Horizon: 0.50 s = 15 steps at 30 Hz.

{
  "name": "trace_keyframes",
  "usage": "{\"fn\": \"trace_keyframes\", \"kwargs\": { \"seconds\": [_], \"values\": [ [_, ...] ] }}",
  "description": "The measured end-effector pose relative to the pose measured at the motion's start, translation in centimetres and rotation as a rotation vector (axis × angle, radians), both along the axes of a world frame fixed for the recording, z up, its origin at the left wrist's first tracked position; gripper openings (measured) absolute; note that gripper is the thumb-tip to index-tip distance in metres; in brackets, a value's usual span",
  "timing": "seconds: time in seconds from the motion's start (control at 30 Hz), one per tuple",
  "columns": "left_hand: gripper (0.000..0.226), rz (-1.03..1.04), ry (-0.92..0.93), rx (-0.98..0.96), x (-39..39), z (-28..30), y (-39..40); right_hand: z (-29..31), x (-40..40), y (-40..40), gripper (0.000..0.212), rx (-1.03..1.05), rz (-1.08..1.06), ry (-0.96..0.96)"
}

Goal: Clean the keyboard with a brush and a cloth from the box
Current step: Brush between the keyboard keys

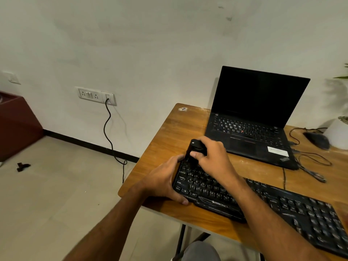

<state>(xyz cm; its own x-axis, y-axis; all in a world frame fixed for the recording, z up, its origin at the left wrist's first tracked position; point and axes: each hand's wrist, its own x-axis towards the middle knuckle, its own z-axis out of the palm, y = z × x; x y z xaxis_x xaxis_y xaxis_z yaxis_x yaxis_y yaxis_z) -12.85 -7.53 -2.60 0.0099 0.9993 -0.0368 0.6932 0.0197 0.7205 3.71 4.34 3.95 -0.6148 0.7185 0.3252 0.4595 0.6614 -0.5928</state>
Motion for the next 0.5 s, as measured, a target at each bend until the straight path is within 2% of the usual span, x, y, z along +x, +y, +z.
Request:
{"fn": "trace_keyframes", "kwargs": {
  "seconds": [0.33,0.5],
  "values": [
    [0.144,0.005,-0.004,0.003,0.08,-0.04,-0.02,0.48,-0.18,0.39,0.029,-0.085,0.045,-0.034],
    [0.144,0.012,-0.017,0.001,0.04,-0.05,-0.01,-0.05,-0.32,-0.25,0.028,-0.053,0.008,-0.005]
  ]
}}
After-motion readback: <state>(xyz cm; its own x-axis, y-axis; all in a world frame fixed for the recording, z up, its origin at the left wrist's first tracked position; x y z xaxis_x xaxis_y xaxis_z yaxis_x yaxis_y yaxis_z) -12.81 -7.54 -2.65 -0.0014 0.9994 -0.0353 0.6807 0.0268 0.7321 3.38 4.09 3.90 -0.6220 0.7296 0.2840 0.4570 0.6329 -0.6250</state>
